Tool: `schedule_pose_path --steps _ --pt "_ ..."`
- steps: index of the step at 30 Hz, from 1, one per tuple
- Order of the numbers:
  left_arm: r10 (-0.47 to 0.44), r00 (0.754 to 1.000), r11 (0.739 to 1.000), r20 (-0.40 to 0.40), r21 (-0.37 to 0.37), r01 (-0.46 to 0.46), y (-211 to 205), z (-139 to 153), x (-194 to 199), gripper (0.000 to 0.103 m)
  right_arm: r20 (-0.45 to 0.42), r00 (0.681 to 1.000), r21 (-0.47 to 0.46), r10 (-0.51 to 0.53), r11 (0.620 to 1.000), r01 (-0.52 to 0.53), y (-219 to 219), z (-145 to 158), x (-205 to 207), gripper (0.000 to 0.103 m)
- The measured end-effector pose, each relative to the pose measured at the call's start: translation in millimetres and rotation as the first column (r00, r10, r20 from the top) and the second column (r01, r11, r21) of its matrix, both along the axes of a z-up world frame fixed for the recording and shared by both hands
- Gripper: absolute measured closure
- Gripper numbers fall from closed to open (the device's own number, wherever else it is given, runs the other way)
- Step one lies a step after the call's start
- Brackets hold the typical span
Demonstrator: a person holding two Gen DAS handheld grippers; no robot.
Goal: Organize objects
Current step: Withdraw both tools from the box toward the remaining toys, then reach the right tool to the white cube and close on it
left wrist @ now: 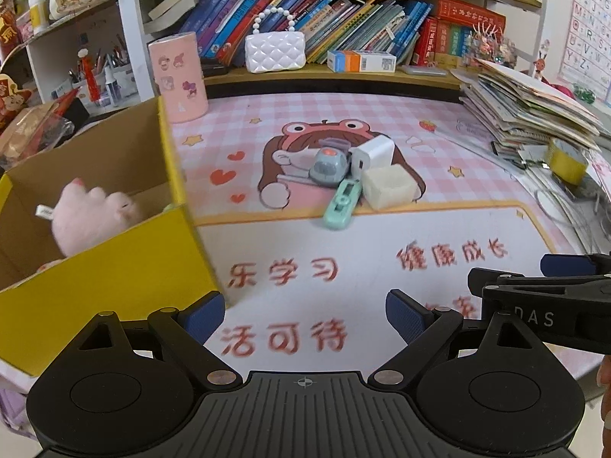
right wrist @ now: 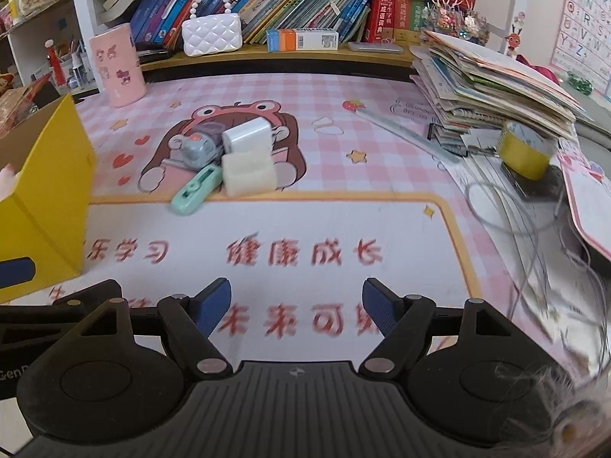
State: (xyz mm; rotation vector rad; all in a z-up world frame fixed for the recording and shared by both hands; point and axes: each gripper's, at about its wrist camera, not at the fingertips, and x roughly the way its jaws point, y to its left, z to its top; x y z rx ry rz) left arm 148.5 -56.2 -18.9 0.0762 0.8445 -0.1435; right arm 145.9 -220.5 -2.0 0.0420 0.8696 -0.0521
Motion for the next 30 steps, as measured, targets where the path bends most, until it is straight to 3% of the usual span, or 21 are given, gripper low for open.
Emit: schedule_pose_path --steps 8,15,19,24,28,30 --pt "0.045 0.999 0.999 -0.005 0.007 -0.045 -28 -3 29 0.011 -0.009 0.999 0.023 0.040 0.999 -0.040 -30 -6 36 0.028" --pt "0.102 0.994 0.994 0.045 0.023 -0.103 -37 4 47 0.011 0.012 0.995 0.061 0.096 0.994 -0.096 -41 -9 61 0.028" --pt "0.144 0.986 0.989 0.090 0.024 -0.146 -36 13 60 0.011 0.053 0.988 0.062 0.145 0.987 -0.148 -38 -11 76 0.028" --pt "0.194 0.977 0.979 0.086 0.055 -0.199 -32 13 76 0.010 0.081 0.976 0.056 0.202 0.977 -0.206 -27 -18 102 0.028" --pt "0.233 0.967 0.968 0.101 0.069 -0.240 -27 19 84 0.010 0.077 0.967 0.071 0.243 0.966 -0.249 -16 -27 123 0.018" --pt "0.249 0.962 0.963 0.110 0.076 -0.258 -25 21 86 0.010 0.073 0.962 0.080 0.264 0.960 -0.269 -11 -33 131 0.018"
